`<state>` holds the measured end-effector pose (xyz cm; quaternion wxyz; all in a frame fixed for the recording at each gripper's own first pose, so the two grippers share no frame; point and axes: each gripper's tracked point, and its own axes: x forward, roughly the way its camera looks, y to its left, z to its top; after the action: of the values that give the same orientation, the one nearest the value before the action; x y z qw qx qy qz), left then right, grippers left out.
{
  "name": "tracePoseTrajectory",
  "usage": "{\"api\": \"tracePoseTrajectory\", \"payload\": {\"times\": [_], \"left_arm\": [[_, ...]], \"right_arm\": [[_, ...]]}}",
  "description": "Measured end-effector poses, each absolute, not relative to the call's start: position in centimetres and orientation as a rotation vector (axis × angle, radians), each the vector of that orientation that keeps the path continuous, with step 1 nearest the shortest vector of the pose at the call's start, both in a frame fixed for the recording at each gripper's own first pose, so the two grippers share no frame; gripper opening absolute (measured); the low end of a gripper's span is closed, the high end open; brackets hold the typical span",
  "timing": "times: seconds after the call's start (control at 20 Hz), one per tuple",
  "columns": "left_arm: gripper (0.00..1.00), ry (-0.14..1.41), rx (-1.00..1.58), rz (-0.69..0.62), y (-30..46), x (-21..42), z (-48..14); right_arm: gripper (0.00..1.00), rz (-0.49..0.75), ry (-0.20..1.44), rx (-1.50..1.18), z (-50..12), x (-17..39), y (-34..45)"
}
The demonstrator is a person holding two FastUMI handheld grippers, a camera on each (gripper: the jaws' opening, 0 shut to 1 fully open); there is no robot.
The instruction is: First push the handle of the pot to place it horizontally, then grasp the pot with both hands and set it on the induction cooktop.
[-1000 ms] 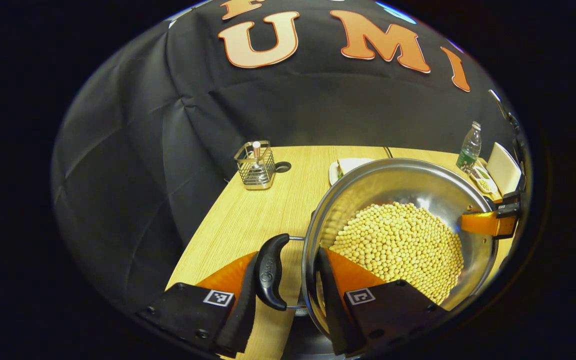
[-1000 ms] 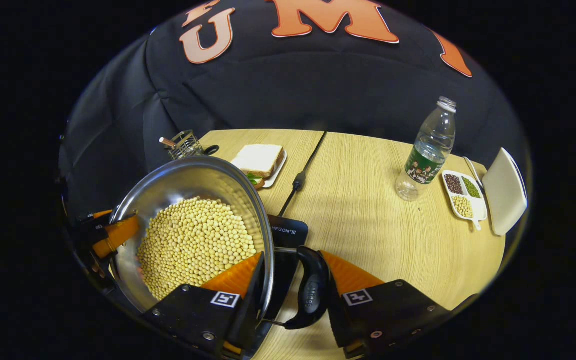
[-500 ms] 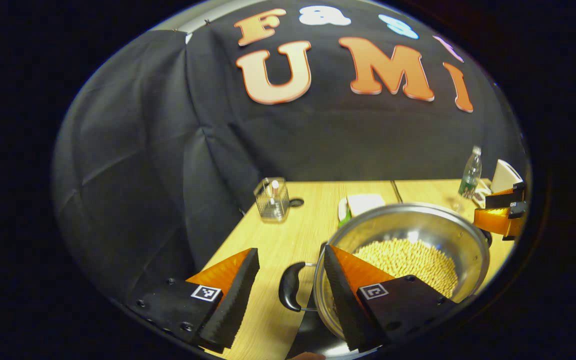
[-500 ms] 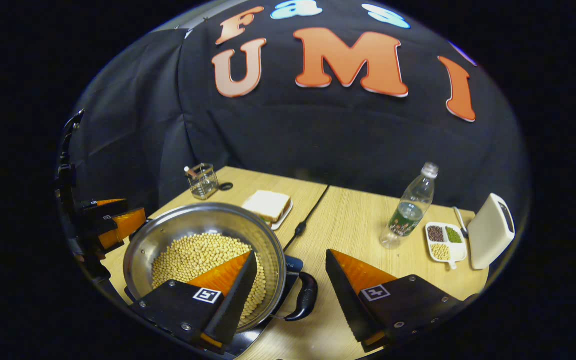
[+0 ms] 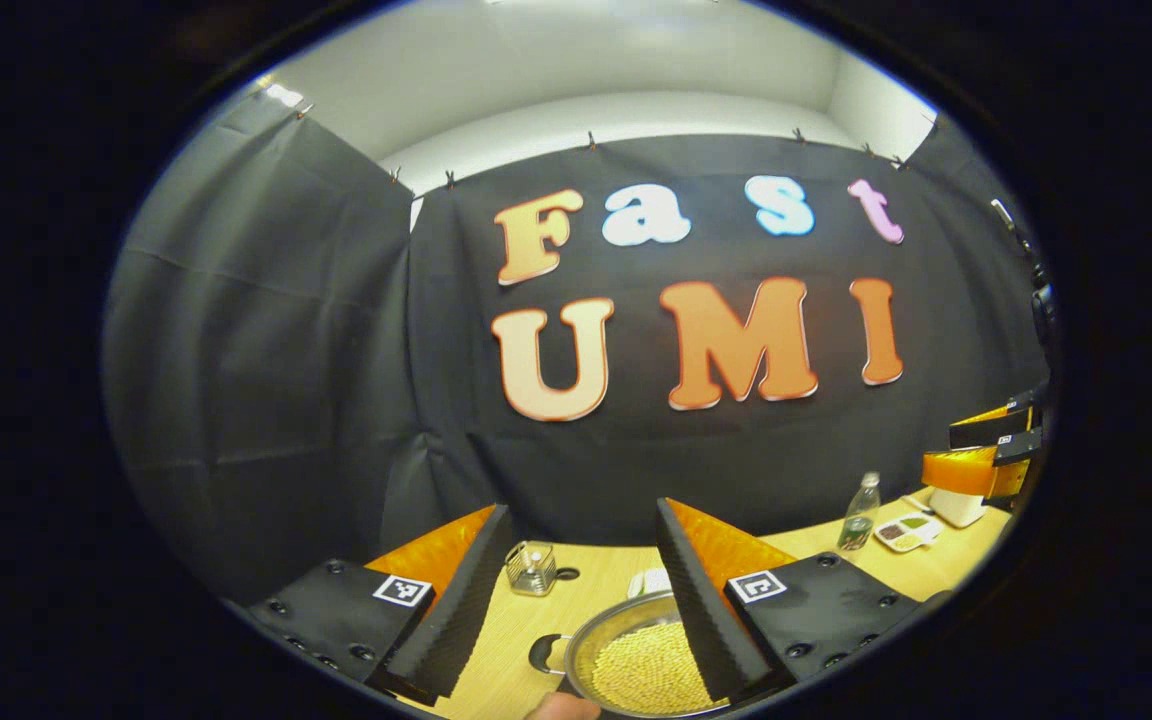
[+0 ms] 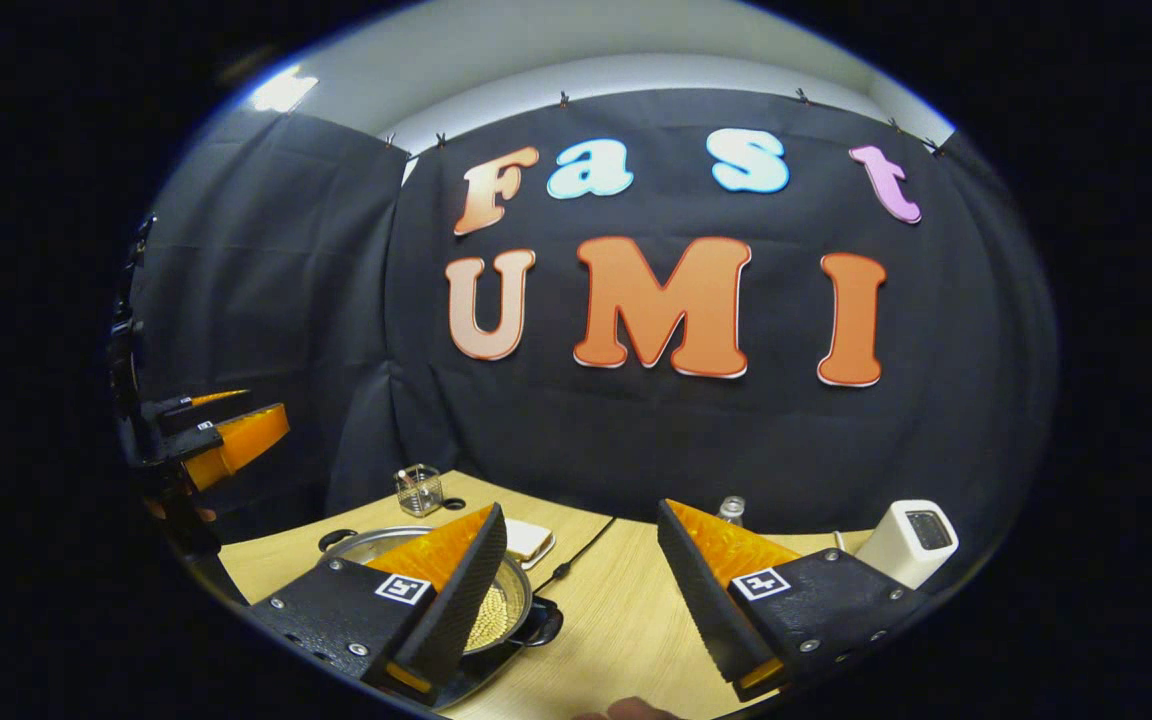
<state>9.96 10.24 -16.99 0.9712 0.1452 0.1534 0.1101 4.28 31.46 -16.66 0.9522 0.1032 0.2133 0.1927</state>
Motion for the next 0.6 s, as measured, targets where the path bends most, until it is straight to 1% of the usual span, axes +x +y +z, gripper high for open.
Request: {"api": "tracePoseTrajectory", "payload": {"times": [0.15, 0.2, 0.3, 0.35, 0.4, 0.5, 0.55, 0.6], "left_arm": [[0.9, 0.209, 0.293, 0.184, 6.3, 10.6, -12.0], [0.94, 0.194, 0.274, 0.164, 5.1, 10.5, -10.5], [0.97, 0.18, 0.191, 0.137, 2.9, 10.4, -7.8], [0.95, 0.165, 0.16, 0.134, 2.7, 10.5, -6.4], [0.92, 0.153, 0.15, 0.146, 3.1, 10.7, -5.4], [0.99, 0.137, 0.131, 0.166, 3.7, 11.0, -3.3], [0.98, 0.125, 0.12, 0.163, 3.3, 11.0, -2.2], [0.95, 0.109, 0.103, 0.161, 3.3, 11.2, -1.3]], "right_arm": [[0.94, 0.364, 0.34, 0.195, -12.3, 4.0, 26.8], [0.94, 0.357, 0.312, 0.185, -10.8, 3.7, 25.3], [0.94, 0.34, 0.25, 0.163, -7.5, 3.1, 22.3], [0.94, 0.327, 0.217, 0.149, -6.1, 2.8, 20.8], [0.98, 0.308, 0.188, 0.136, -4.8, 2.7, 19.1], [0.98, 0.262, 0.134, 0.122, -2.5, 2.4, 15.8], [0.98, 0.244, 0.109, 0.118, -1.2, 2.2, 14.3], [0.95, 0.23, 0.084, 0.114, -0.1, 2.0, 12.8]]}}
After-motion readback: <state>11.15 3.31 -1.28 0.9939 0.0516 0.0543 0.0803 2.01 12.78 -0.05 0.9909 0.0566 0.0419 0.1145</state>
